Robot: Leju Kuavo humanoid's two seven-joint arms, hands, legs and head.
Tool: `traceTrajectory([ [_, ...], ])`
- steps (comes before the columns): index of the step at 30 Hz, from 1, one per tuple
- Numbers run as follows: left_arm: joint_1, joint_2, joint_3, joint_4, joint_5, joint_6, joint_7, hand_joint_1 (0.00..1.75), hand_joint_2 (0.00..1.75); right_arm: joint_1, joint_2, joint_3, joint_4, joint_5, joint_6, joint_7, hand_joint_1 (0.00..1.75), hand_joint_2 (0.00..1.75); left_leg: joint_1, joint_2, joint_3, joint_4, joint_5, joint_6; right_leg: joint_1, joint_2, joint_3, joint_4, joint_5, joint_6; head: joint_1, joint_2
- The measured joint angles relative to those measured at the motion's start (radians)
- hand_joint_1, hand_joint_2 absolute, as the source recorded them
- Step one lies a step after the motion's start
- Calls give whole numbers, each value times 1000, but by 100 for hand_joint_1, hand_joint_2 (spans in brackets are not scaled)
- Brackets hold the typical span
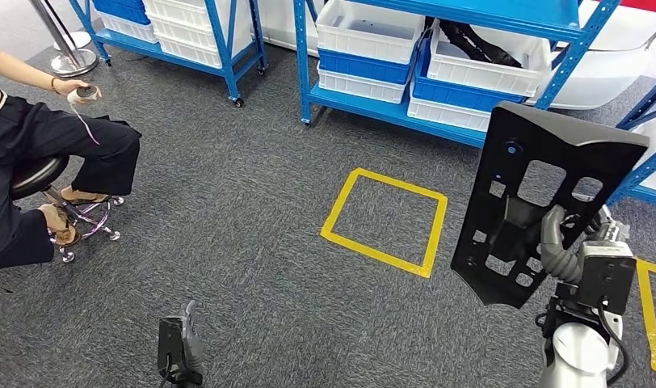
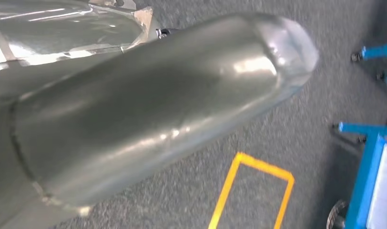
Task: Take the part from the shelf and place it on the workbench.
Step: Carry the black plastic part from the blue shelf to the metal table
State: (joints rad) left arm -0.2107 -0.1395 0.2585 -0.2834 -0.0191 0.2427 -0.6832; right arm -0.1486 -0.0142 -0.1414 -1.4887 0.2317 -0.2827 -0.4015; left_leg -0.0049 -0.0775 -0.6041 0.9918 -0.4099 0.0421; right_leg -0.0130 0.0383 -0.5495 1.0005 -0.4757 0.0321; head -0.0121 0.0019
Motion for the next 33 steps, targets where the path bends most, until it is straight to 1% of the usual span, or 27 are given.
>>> traceTrajectory([
  [2, 2, 1, 1, 0, 9, 4, 0, 0, 0, 0, 0, -3, 2, 0, -1, 0, 175, 175, 0, -11, -6, -3, 5, -12, 3, -6, 4, -10, 7, -14, 0, 0],
  [3, 4, 3, 2, 0, 15, 6, 0, 0, 0, -2, 0, -4, 4, 0, -1, 0, 175, 175, 1, -12, -9, -1, 5, -16, 1, -12, 6, -13, 12, -20, 0, 0],
  [4, 5, 6, 3, 0, 20, 7, -1, 0, 0, -3, 1, -5, 7, -1, -1, 0, 175, 175, 0, -2, -16, 11, -4, -21, -3, -20, 7, -18, 16, -26, -2, 0],
  [5, 6, 8, 4, 0, 25, 9, -1, 0, 0, -5, 1, -6, 11, -1, -1, -1, 175, 175, 0, 15, -31, 43, -25, -27, -8, -29, 8, -22, 20, -31, -5, 0],
  [6, 7, 10, 5, 0, 30, 10, -1, 0, 0, -7, 2, -6, 15, -1, -1, -1, 175, 175, 3, 36, -55, 98, -58, -32, -10, -38, 8, -24, 22, -35, -9, 0],
  [8, 9, 12, 9, 0, 36, 10, -1, 0, 0, -8, 2, -7, 24, -1, -1, -3, 175, 175, 10, 63, -122, 235, -125, -46, -11, -55, 6, -24, 23, -37, -14, 0],
  [9, 12, 13, 12, 0, 37, 10, -1, 0, 0, -8, 2, -7, 28, -1, -2, -3, 175, 175, 15, 68, -143, 280, -140, -52, -12, -64, 4, -24, 23, -37, -14, 0],
  [10, 15, 14, 13, 0, 38, 10, -1, 0, 0, -9, 3, -8, 33, -1, -2, -4, 175, 175, 20, 71, -145, 286, -135, -57, -13, -74, 3, -23, 23, -37, -15, 0],
  [11, 18, 15, 15, 0, 39, 10, -1, 0, 0, -9, 4, -8, 37, -1, -2, -4, 175, 175, 24, 77, -123, 249, -112, -61, -15, -83, 2, -23, 23, -35, -15, 0],
  [13, 20, 17, 17, -1, 40, 10, -1, 0, 0, -13, 5, -8, 43, -1, -2, -5, 175, 175, 28, 105, -38, 103, -54, -65, -17, -100, 3, -21, 20, -28, -16, 0],
  [14, 19, 18, 17, -2, 40, 10, -1, 0, 0, -16, 5, -8, 45, -1, -2, -5, 175, 175, 28, 117, -4, 43, -34, -62, -16, -106, 4, -19, 19, -21, -15, 0],
  [15, 19, 18, 17, -4, 40, 10, -1, 0, 0, -19, 5, -8, 46, -1, -3, -6, 175, 175, 26, 125, 13, 10, -26, -57, -13, -112, 4, -18, 18, -13, -14, 0],
  [16, 19, 18, 18, -5, 40, 10, -1, 0, 0, -22, 5, -8, 47, -1, -3, -6, 175, 175, 22, 124, 16, 0, -25, -50, -11, -119, 5, -18, 17, -4, -12, 0],
  [18, 21, 19, 18, -5, 40, 10, -1, 0, 0, -26, 6, -8, 49, -1, -3, -6, 175, 175, 19, 105, 11, 0, -19, -32, -13, -127, 6, -20, 16, 11, -9, 0],
  [20, 21, 19, 19, -5, 40, 10, -1, 0, 0, -27, 7, -7, 50, -1, -3, -7, 175, 175, 21, 88, 10, -5, -12, -14, -18, -102, -12, 17, -8, 16, -5, 0],
  [21, 21, 19, 19, -5, 41, 10, -1, 0, 0, -27, 6, -7, 51, 0, -4, -7, 175, 175, 21, 81, 11, -8, -10, -7, -19, -80, -37, 68, -34, 13, -3, 0],
  [22, 21, 19, 19, -5, 43, 10, -1, 0, 0, -28, 5, -7, 53, 3, -7, -7, 175, 175, 19, 73, 9, -8, -9, -2, -18, -61, -70, 140, -65, 8, 0, 0],
  [23, 22, 18, 19, -5, 45, 9, -1, 0, 0, -28, 4, -7, 55, 10, -12, -7, 175, 175, 17, 64, 9, -8, -9, 1, -17, -50, -107, 216, -93, 5, 1, 0],
  [24, 23, 18, 19, -5, 47, 5, -1, 0, 0, -28, 3, -7, 58, 21, -20, -6, 175, 175, 14, 53, 8, -7, -9, 2, -15, -45, -136, 273, -110, 5, 2, 0],
  [25, 24, 19, 19, -5, 49, 0, -1, 0, 0, -28, 3, -6, 62, 37, -30, -3, 175, 175, 12, 42, 8, -7, -9, 3, -14, -43, -149, 294, -111, 8, 2, 0],
  [26, 25, 19, 19, -5, 50, -7, -1, 0, 0, -30, 2, -6, 66, 57, -42, 1, 175, 175, 10, 31, 9, -7, -9, 3, -13, -41, -139, 269, -94, 13, 3, 0],
  [27, 25, 20, 19, -5, 50, -14, -1, 0, 0, -34, 1, -6, 71, 81, -56, 6, 175, 175, 8, 19, 10, -6, -9, 3, -13, -37, -110, 204, -64, 18, 3, 0],
  [28, 25, 20, 19, -6, 49, -18, -1, 0, 0, -40, -1, -5, 79, 102, -68, 10, 175, 175, 8, 9, 11, -6, -8, 2, -13, -23, -73, 123, -32, 20, 3, 0],
  [29, 25, 21, 18, -7, 48, -19, -1, 0, 0, -46, -4, -5, 90, 116, -74, 13, 175, 175, 6, 0, 10, -5, -8, 0, -12, -11, -40, 53, -6, 18, 3, 0],
  [30, 25, 22, 18, -9, 47, -19, -1, 0, 0, -53, -5, -4, 104, 120, -73, 13, 175, 175, 5, -7, 8, -4, -8, -3, -10, -3, -19, 8, 10, 13, 4, 0],
  [31, 25, 24, 18, -11, 47, -18, 0, 0, 0, -58, -6, -5, 120, 116, -66, 11, 175, 175, 5, -12, 5, -3, -7, -8, -7, 2, -11, -10, 16, 7, 3, 0],
  [33, 25, 34, 18, -13, 52, -25, 17, 0, 0, -61, -4, -7, 154, 97, -45, -6, 175, 175, 7, -21, -1, -4, -6, -19, -5, -12, -9, -11, 19, -2, 3, 0],
])
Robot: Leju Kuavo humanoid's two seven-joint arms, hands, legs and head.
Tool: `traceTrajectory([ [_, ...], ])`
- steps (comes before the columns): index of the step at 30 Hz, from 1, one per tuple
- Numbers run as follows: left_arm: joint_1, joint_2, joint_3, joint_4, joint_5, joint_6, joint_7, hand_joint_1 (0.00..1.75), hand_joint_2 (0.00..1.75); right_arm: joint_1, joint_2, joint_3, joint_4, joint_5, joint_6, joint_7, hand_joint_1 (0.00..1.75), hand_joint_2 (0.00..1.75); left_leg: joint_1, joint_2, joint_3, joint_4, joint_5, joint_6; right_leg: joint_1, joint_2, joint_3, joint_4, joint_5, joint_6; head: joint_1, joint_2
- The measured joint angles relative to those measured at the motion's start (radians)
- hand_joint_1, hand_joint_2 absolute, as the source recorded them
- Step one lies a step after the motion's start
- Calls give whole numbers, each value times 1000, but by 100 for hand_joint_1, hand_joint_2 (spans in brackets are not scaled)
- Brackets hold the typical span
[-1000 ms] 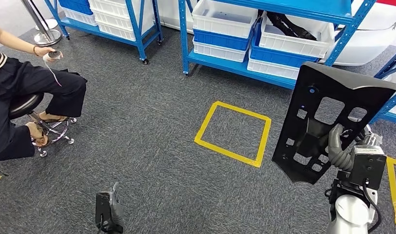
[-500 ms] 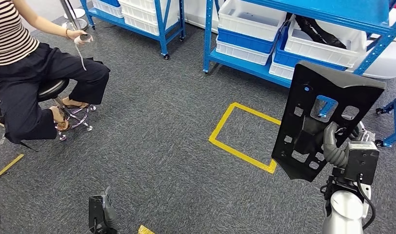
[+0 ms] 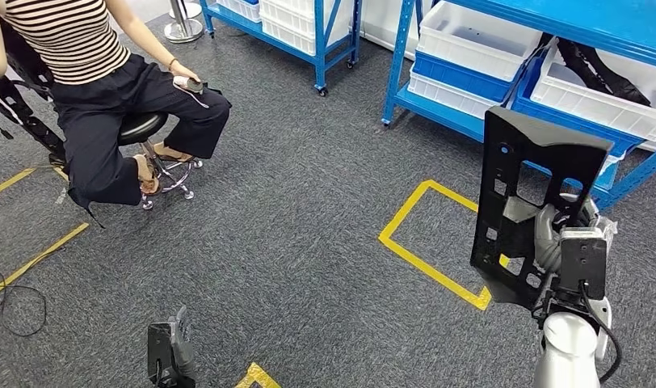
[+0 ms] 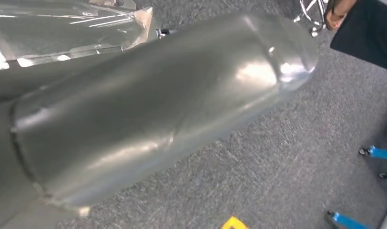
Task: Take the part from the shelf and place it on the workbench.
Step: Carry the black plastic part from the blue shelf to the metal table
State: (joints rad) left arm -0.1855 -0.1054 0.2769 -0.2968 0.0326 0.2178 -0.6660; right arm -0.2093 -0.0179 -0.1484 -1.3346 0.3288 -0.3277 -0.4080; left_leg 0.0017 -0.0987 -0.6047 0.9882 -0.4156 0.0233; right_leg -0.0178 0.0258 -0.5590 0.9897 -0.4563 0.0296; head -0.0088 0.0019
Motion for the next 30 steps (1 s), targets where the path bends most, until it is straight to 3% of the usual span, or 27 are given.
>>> traceTrajectory([
  [2, 1, 12, 0, 3, 3, -20, 66, 0, 0, 1, 6, -2, 26, -14, 19, -26, 175, 175, -1, 26, -12, 25, -18, -11, -5, -13, 3, -4, 3, -10, -3, 0],
  [4, 6, 19, -2, 13, -7, -39, 172, 0, 0, 10, 13, -2, 40, -25, 34, -48, 175, 175, 0, 73, -63, 131, -77, -21, -6, -28, 6, -6, 2, -21, -9, 0],
  [6, 24, 19, -3, 29, -14, -61, 253, 0, 0, 29, 19, -3, 44, -33, 43, -58, 175, 175, 6, 90, -135, 268, -132, -29, -4, -44, 6, -6, -2, -28, -12, 0],
  [7, 37, 17, -3, 37, -5, -74, 275, 0, 0, 39, 22, -2, 43, -36, 46, -60, 175, 175, 7, 92, -153, 298, -136, -31, -3, -52, 7, -5, -3, -29, -12, 0],
  [8, 50, 13, -2, 43, 9, -88, 287, 0, 0, 49, 24, -2, 40, -40, 51, -60, 175, 175, 8, 94, -150, 286, -119, -31, -3, -59, 8, -5, -5, -30, -13, 0],
  [9, 61, 10, 0, 49, 26, -99, 295, 0, 0, 57, 26, -1, 36, -46, 56, -60, 175, 175, 9, 100, -125, 232, -86, -29, -2, -67, 11, -5, -7, -29, -13, 0],
  [11, 74, 6, 5, 56, 57, -124, 300, 0, 0, 68, 28, 0, 22, -60, 66, -60, 175, 175, 5, 132, -47, 84, -22, -20, 2, -81, 18, -5, -14, -23, -14, 0],
  [13, 78, 5, 19, 60, 93, -156, 303, 0, 0, 74, 29, 0, 6, -67, 73, -60, 175, 175, -2, 148, -8, 10, -2, -10, 9, -94, 23, -5, -21, -15, -11, 0],
  [15, 83, 8, 41, 64, 121, -162, 301, 0, 0, 84, 29, -1, -16, -68, 75, -60, 175, 175, -5, 132, -7, 4, -3, 1, 10, -107, 28, -8, -25, -5, -9, 0],
  [17, 89, 15, 55, 68, 117, -116, 295, 0, 0, 100, 30, -2, -44, -66, 74, -60, 175, 175, -2, 116, -1, -6, 3, 14, 6, -91, 22, 13, -43, 0, -7, 0],
  [18, 92, 20, 59, 70, 110, -84, 297, 0, 0, 109, 30, -6, -57, -64, 75, -59, 175, 175, 1, 108, 3, -11, 6, 20, 5, -73, 6, 51, -64, -1, -6, 0],
  [20, 98, 34, 71, 74, 112, -25, 316, 0, 0, 126, 29, -15, -78, -58, 77, -56, 175, 175, 2, 90, 5, -13, 8, 26, 2, -40, -58, 185, -123, -7, -2, 0],
  [22, 111, 46, 93, 80, 134, 20, 359, 0, 0, 141, 29, -22, -91, -45, 82, -54, 175, 175, 2, 69, 5, -13, 7, 27, 1, -31, -117, 295, -156, -3, -1, 0],
  [23, 118, 52, 105, 83, 147, 41, 385, 0, 0, 145, 29, -23, -96, -36, 84, -54, 175, 175, 2, 59, 5, -12, 7, 26, -1, -30, -122, 295, -147, 5, -1, 0],
  [24, 124, 56, 117, 85, 161, 64, 410, 0, 0, 148, 29, -23, -102, -28, 86, -53, 175, 175, 3, 48, 6, -10, 6, 25, -4, -29, -106, 254, -124, 15, -1, 0],
  [26, 133, 62, 144, 88, 187, 104, 448, 0, 0, 148, 30, -23, -114, -15, 87, -52, 175, 175, 5, 28, 4, -2, 3, 18, -14, -9, -41, 111, -63, 33, 0, 0],
  [28, 137, 66, 168, 90, 203, 132, 473, 0, 0, 148, 32, -22, -124, -6, 87, -49, 175, 175, 4, 9, -1, 6, 0, 6, -16, 9, 0, 26, -30, 29, 1, 0],
  [30, 141, 69, 185, 91, 204, 152, 488, 0, 0, 148, 35, -21, -137, -1, 87, -45, 175, 175, 4, -5, -8, 8, 2, -8, -11, 2, 5, 18, -24, 11, 1, 0],
])
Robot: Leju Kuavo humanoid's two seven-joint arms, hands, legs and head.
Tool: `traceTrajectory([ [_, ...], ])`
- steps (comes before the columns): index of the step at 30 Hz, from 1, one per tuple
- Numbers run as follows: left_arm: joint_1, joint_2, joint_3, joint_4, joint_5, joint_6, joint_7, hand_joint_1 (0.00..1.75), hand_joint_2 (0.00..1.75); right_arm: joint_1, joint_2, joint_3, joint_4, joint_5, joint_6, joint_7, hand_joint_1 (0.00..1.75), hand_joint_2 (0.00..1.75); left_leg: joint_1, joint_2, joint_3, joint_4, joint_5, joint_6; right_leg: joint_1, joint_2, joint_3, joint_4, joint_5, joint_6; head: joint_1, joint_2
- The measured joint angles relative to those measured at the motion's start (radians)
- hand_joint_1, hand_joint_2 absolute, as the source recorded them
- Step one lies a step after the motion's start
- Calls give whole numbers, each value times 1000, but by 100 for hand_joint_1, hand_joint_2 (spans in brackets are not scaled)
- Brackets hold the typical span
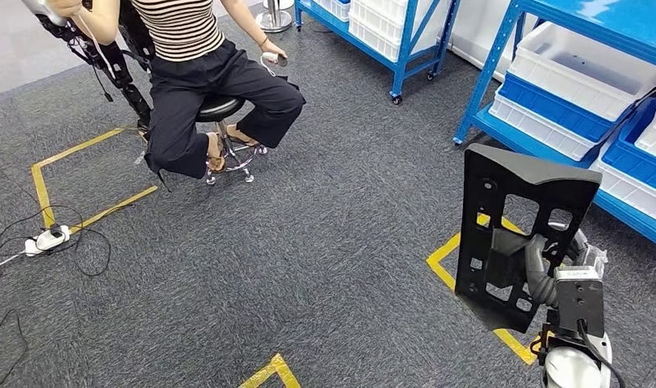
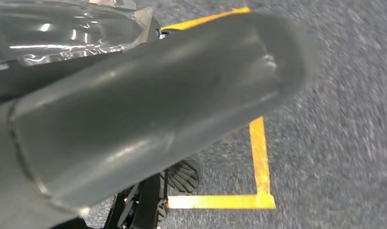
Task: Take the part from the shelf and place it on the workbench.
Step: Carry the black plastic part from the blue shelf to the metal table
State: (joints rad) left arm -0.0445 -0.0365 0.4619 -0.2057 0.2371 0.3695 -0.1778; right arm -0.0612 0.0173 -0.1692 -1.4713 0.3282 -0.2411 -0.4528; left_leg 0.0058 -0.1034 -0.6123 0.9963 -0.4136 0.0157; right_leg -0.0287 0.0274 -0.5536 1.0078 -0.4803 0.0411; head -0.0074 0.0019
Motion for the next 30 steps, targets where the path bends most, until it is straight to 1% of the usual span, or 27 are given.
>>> traceTrajectory([
  [1, 3, 1, 6, 0, -2, 9, 5, 0, 0, 0, 2, 2, -8, 4, 0, 2, 175, 175, 2, 0, -2, 2, 0, -5, 0, -6, 0, 0, 2, -7, 0, 0],
  [2, 6, 0, 12, 1, -4, 16, 9, 0, 0, -1, 5, 4, -19, 8, 0, 5, 175, 175, 3, 12, -9, 14, -9, -10, -1, -12, 1, -1, 5, -15, -2, 0],
  [3, 9, -1, 16, 1, -6, 21, 11, 0, 0, -2, 7, 7, -30, 13, 1, 10, 175, 175, 4, 32, -23, 45, -30, -15, -2, -19, 1, -3, 7, -22, -5, 0],
  [5, 8, -3, 22, 1, -10, 26, 6, 0, 0, -3, 10, 10, -48, 24, 5, 20, 175, 175, 5, 79, -79, 165, -95, -23, 2, -35, 1, -4, 7, -33, -12, 0],
  [6, 8, -3, 24, 1, -12, 27, 1, 0, 0, -3, 11, 11, -55, 30, 8, 25, 175, 175, 6, 90, -112, 232, -124, -25, 5, -44, 1, -4, 7, -36, -14, 0],
  [7, 7, -3, 26, 1, -15, 28, -5, 0, 0, -4, 12, 12, -60, 36, 10, 29, 175, 175, 7, 95, -134, 278, -139, -27, 7, -54, 1, -4, 6, -37, -14, 0],
  [8, 8, -3, 28, 1, -17, 30, -12, 0, 0, -5, 13, 13, -65, 42, 12, 32, 175, 175, 7, 97, -139, 290, -136, -26, 8, -63, 0, -3, 6, -37, -14, 0],
  [9, 8, -3, 30, 1, -19, 31, -20, 0, 0, -8, 15, 15, -70, 48, 14, 35, 175, 175, 7, 100, -123, 262, -117, -24, 9, -71, 1, -3, 5, -37, -14, 0],
  [10, 8, -1, 32, 0, -20, 32, -28, 0, 0, -11, 16, 17, -75, 53, 16, 38, 175, 175, 6, 107, -88, 201, -87, -19, 10, -79, 1, -3, 5, -37, -14, 0],
  [12, 6, 3, 33, -1, -26, 33, -43, 0, 0, -18, 19, 21, -87, 62, 19, 43, 175, 175, 0, 139, -13, 68, -42, -7, 16, -92, 2, -3, 3, -34, -14, 0],
  [13, 5, 5, 33, -2, -28, 32, -49, 0, 0, -19, 20, 22, -94, 66, 20, 45, 175, 175, -3, 148, 9, 29, -32, -2, 19, -98, 2, -3, 2, -31, -13, 0],
  [14, 4, 7, 34, -3, -29, 31, -53, 0, 0, -19, 21, 22, -100, 69, 20, 46, 175, 175, -7, 151, 15, 14, -31, 2, 22, -105, 3, -3, 0, -28, -12, 0],
  [16, 6, 8, 39, -3, -24, 24, -61, 0, 0, -18, 25, 22, -114, 78, 22, 51, 175, 175, -7, 132, 15, 7, -26, 10, 22, -115, 5, -4, -3, -19, -9, 0],
  [17, 7, 7, 43, -4, -19, 19, -64, 0, 0, -18, 27, 23, -120, 82, 23, 53, 175, 175, -6, 125, 17, 2, -22, 15, 20, -106, 3, 3, -9, -16, -8, 0],
  [18, 7, 6, 48, -4, -14, 14, -68, 0, 0, -18, 28, 23, -126, 85, 24, 54, 175, 175, -4, 118, 20, -3, -17, 22, 18, -89, -8, 29, -24, -15, -8, 0],
  [19, 6, 4, 51, -5, -13, 10, -71, 0, 0, -17, 28, 22, -131, 87, 24, 55, 175, 175, -2, 110, 23, -7, -14, 27, 17, -68, -29, 75, -47, -16, -6, 0],
  [20, 4, 3, 54, -5, -14, 6, -73, 0, 0, -16, 29, 22, -134, 89, 24, 57, 175, 175, -2, 102, 23, -8, -13, 30, 16, -48, -59, 139, -76, -20, -4, 0],
  [21, 3, 2, 56, -6, -17, 2, -75, 0, 0, -14, 29, 21, -137, 91, 25, 59, 175, 175, -2, 92, 22, -7, -12, 31, 15, -38, -93, 209, -103, -22, -4, 0],
  [22, 2, 0, 57, -6, -19, 0, -75, 0, 0, -11, 30, 21, -139, 93, 25, 61, 175, 175, -3, 81, 22, -7, -12, 32, 15, -34, -120, 262, -119, -21, -3, 0],
  [23, 3, -2, 58, -5, -20, -1, -75, 0, 0, -9, 31, 20, -141, 95, 26, 62, 175, 175, -3, 71, 22, -7, -12, 31, 14, -33, -132, 284, -121, -16, -3, 0],
  [24, 3, -4, 58, -5, -22, -2, -74, 0, 0, -9, 31, 20, -145, 98, 26, 64, 175, 175, -2, 60, 22, -6, -12, 31, 12, -32, -125, 265, -106, -7, -3, 0],
  [25, 3, -6, 58, -5, -25, -1, -73, 0, 0, -9, 32, 20, -151, 102, 27, 66, 175, 175, -1, 49, 23, -5, -13, 30, 8, -28, -99, 208, -78, 3, -2, 0],
  [26, 3, -8, 58, -5, -28, 0, -71, 0, 0, -11, 33, 20, -158, 108, 28, 69, 175, 175, 0, 38, 22, -2, -14, 27, 2, -14, -65, 134, -48, 13, -1, 0],
  [27, 3, -9, 58, -5, -33, 0, -68, 0, 0, -15, 33, 21, -165, 118, 28, 73, 175, 175, -2, 28, 20, 3, -16, 22, -1, -2, -34, 70, -23, 17, 0, 0],
  [28, 3, -9, 58, -6, -38, 1, -65, 0, 0, -19, 34, 21, -172, 129, 28, 78, 175, 175, -2, 19, 16, 8, -17, 17, -2, 8, -14, 28, -8, 16, 0, 0],
  [29, 4, -9, 58, -6, -42, 2, -62, 0, 0, -24, 35, 21, -179, 141, 28, 84, 175, 175, -3, 13, 11, 11, -17, 10, -1, 13, -7, 11, -2, 11, 0, 0],
  [30, 5, -9, 58, -5, -47, 2, -59, 0, 0, -32, 37, 23, -187, 151, 28, 90, 175, 175, -3, 6, 8, 11, -15, 4, 2, 8, -6, 11, 0, 3, -1, 0],
])
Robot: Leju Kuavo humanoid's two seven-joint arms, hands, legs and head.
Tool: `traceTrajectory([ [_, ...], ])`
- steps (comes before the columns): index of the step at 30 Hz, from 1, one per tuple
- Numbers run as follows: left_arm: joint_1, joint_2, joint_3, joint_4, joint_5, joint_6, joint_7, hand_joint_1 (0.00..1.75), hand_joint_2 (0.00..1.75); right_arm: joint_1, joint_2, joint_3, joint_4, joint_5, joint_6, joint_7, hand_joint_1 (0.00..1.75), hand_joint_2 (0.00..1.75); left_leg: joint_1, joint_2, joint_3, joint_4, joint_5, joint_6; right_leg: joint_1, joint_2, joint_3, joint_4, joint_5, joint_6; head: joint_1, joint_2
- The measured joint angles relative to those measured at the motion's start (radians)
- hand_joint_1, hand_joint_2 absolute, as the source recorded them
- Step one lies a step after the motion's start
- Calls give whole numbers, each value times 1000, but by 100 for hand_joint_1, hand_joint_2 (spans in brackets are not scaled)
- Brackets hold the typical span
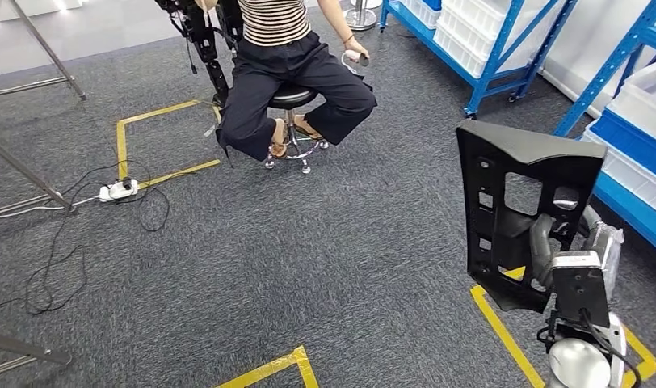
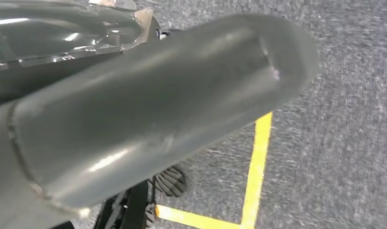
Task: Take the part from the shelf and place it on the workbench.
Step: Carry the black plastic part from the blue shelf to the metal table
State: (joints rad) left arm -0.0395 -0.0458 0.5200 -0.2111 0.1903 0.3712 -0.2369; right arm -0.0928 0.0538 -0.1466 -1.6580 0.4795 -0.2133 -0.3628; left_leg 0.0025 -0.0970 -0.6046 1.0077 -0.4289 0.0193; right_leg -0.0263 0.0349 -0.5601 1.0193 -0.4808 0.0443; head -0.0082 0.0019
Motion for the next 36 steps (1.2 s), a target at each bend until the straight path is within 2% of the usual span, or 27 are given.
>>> traceTrajectory([
  [1, 2, 0, 0, 0, -4, 0, 2, 0, 0, -10, 1, 3, -8, 8, -1, 7, 175, 175, 2, -5, -2, -1, 2, -5, -1, -7, -2, -1, 2, -7, -1, 0],
  [2, 3, 0, 0, 0, -7, -1, 5, 0, 0, -23, 3, 8, -16, 15, -3, 13, 175, 175, 3, -1, -5, 2, -1, -10, -1, -12, -1, -2, 5, -13, -1, 0],
  [3, 3, 0, 0, 0, -11, -3, 6, 0, 0, -38, 5, 14, -23, 21, -6, 20, 175, 175, 4, 14, -13, 20, -13, -15, -2, -19, 0, -4, 7, -21, -5, 0],
  [4, 2, 1, 0, 0, -16, -6, 8, 0, 0, -54, 5, 22, -29, 29, -12, 25, 175, 175, 5, 35, -31, 58, -35, -20, -3, -27, 1, -6, 8, -29, -8, 0],
  [6, -1, 2, 0, 0, -26, -14, 9, 0, 0, -83, 5, 38, -36, 49, -33, 35, 175, 175, 7, 77, -95, 187, -98, -27, 2, -43, 1, -6, 6, -40, -16, 0],
  [7, -2, 2, 0, 0, -31, -18, 10, 0, 0, -96, 5, 46, -36, 59, -44, 40, 175, 175, 8, 85, -127, 249, -121, -30, 5, -52, 1, -6, 6, -41, -16, 0],
  [8, -2, 2, 0, 0, -33, -21, 10, 0, 0, -107, 5, 54, -36, 65, -52, 44, 175, 175, 9, 88, -147, 286, -128, -30, 7, -60, 1, -6, 5, -42, -16, 0],
  [9, -2, 1, 0, 0, -36, -22, 11, 0, 0, -116, 5, 60, -36, 69, -57, 46, 175, 175, 9, 91, -147, 284, -117, -29, 9, -69, 2, -6, 5, -42, -16, 0],
  [10, -2, 1, 0, 0, -36, -23, 11, 0, 0, -123, 5, 66, -36, 71, -59, 47, 175, 175, 8, 96, -124, 239, -89, -26, 11, -78, 3, -6, 4, -43, -16, 0],
  [12, -3, 3, 0, 0, -37, -23, 11, 0, 0, -135, 5, 75, -36, 74, -60, 47, 175, 175, 3, 124, -47, 98, -29, -14, 16, -94, 5, -5, 2, -42, -16, 0],
  [13, -4, 3, 0, 0, -38, -24, 11, 0, 0, -140, 4, 79, -36, 73, -61, 48, 175, 175, -1, 135, -19, 44, -12, -8, 20, -101, 6, -5, 0, -40, -15, 0],
  [14, -5, 4, 0, 0, -38, -26, 11, 0, 0, -144, 4, 83, -36, 72, -63, 48, 175, 175, -5, 142, -6, 16, -7, -3, 22, -108, 6, -5, -1, -37, -14, 0],
  [17, -4, 4, 1, 0, -42, -39, 11, 0, 0, -159, 4, 99, -36, 69, -68, 49, 175, 175, -11, 120, -4, -1, -1, 13, 20, -123, 7, -7, -5, -25, -14, 0],
  [19, -5, 4, 1, 0, -49, -49, 15, 0, 0, -175, 6, 111, -34, 68, -75, 54, 175, 175, -5, 105, 5, -17, 11, 25, 17, -94, -10, 33, -30, -21, -12, 0],
  [21, -7, 3, 1, 0, -55, -56, 21, 0, 0, -188, 6, 116, -29, 68, -81, 63, 175, 175, -1, 88, 10, -24, 16, 31, 15, -54, -66, 151, -82, -26, -8, 0],
  [22, -8, 4, 1, 0, -57, -58, 23, 0, 0, -191, 6, 117, -26, 69, -83, 67, 175, 175, -2, 77, 9, -24, 16, 31, 14, -44, -99, 219, -105, -27, -7, 0],
  [23, -8, 4, 1, 0, -58, -59, 25, 0, 0, -192, 6, 117, -24, 69, -84, 71, 175, 175, -1, 66, 9, -23, 16, 31, 13, -41, -124, 265, -116, -24, -6, 0],
  [24, -8, 4, 1, 0, -59, -60, 28, 0, 0, -193, 6, 118, -22, 70, -86, 74, 175, 175, -1, 54, 9, -23, 15, 31, 12, -40, -132, 273, -111, -18, -6, 0],
  [25, -8, 4, 1, 0, -62, -61, 30, 0, 0, -194, 6, 120, -20, 71, -88, 77, 175, 175, 0, 42, 10, -22, 15, 30, 11, -38, -120, 241, -90, -9, -6, 0],
  [27, -8, 5, 1, 0, -65, -65, 33, 0, 0, -201, 7, 121, -20, 73, -92, 84, 175, 175, 0, 20, 9, -15, 12, 24, 4, -16, -59, 103, -30, 8, -5, 0],
  [28, -8, 6, 1, 0, -66, -68, 34, 0, 0, -206, 7, 122, -20, 73, -92, 89, 175, 175, -1, 10, 6, -10, 10, 19, 1, -5, -33, 45, -7, 9, -4, 0],
  [29, -8, 6, 1, 0, -68, -70, 34, 0, 0, -210, 8, 123, -20, 72, -92, 93, 175, 175, -2, 3, 1, -6, 8, 13, 1, 4, -17, 10, 6, 6, -4, 0],
  [30, -8, 7, 1, 0, -71, -72, 34, 0, 0, -213, 10, 124, -20, 71, -92, 98, 175, 175, -2, -4, -4, -4, 9, 7, 3, 7, -13, -2, 10, -1, -4, 0],
  [32, -4, 8, 1, 0, -80, -76, 35, 0, 0, -222, 14, 128, -20, 69, -90, 105, 175, 175, 2, -8, -9, -4, 9, -2, 5, -6, -13, -2, 14, -15, -4, 0],
  [34, -3, 8, 0, 0, -91, -79, 36, 0, 0, -236, 21, 133, -20, 72, -87, 113, 175, 175, 1, 27, -26, 33, -15, -11, 3, -19, -10, -5, 15, -28, -9, 0],
  [36, -7, 10, 0, 0, -98, -81, 37, 0, 0, -246, 26, 135, -20, 75, -85, 119, 175, 175, 1, 75, -81, 150, -75, -19, 6, -36, -6, -6, 13, -39, -14, 0],
])
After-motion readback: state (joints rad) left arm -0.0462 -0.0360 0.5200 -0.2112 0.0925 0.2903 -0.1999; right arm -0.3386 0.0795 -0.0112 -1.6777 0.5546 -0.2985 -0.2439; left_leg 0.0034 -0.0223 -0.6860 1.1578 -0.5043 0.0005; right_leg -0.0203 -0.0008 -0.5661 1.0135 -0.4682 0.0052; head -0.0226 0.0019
